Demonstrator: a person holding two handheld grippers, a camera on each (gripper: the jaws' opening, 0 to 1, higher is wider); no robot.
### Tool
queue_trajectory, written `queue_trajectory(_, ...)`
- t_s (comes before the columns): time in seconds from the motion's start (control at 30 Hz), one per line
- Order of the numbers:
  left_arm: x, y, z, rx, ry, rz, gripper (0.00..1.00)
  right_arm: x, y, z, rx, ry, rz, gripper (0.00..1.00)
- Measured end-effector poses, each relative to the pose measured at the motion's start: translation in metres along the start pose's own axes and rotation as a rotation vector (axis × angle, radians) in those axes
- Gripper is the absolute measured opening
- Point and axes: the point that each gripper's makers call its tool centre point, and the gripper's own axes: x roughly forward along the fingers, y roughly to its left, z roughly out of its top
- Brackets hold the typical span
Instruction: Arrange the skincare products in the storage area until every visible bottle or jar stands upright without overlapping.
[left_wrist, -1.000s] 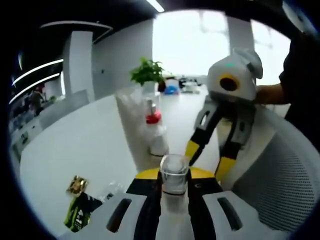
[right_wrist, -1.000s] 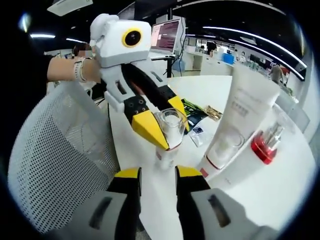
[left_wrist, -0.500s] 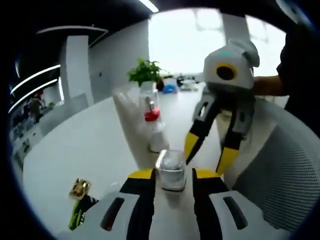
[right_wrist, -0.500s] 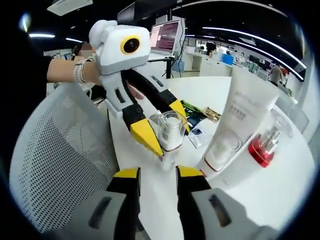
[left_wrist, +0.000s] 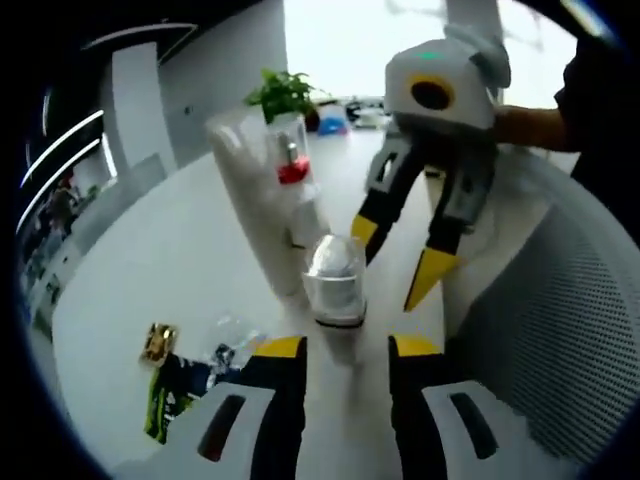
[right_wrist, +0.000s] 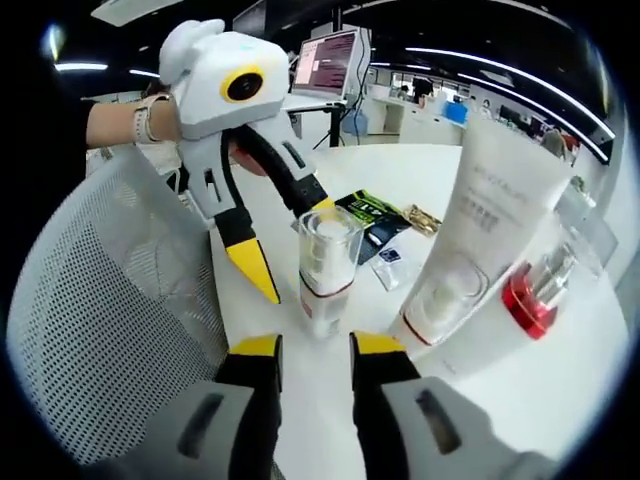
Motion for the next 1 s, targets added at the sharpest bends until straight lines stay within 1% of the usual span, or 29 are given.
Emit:
queue_trajectory(0.1, 0.002, -0.002, -0.007, -0.001, 0.034, -0.005, 0.23, 0.004, -0.003, 0.001, 0.002, 0.002, -0.003, 0.27)
queue_trajectory(0.2, 0.001, -0.004, -0.008, -0.010, 0.040, -0.013, 0.22, 0.007, -0.005, 0.002, 0.009, 0.003, 0.001, 0.26)
queue_trajectory(0.33, 0.000, -0.002, -0.008, -0.014, 0.045, -0.006, 0.18, 0.009, -0.005, 0.002, 0.013, 0.004, 0.006, 0.24)
queue_trajectory(0.5, 0.001, -0.001, -0.006, -0.011, 0.045, -0.008, 0.15, 0.011, -0.008, 0.004, 0.026, 0.001, 0.005, 0.21)
queue_trajectory(0.73, 0.008, -0.003, 0.001, -0.012, 0.035, -0.016, 0.13, 0.011, -0.009, 0.005, 0.041, -0.007, 0.010, 0.19)
queue_trajectory(1.0, 0.014, -0.004, 0.005, -0.012, 0.035, -0.020, 0.09, 0.007, -0.011, 0.001, 0.038, 0.003, -0.002, 0.18)
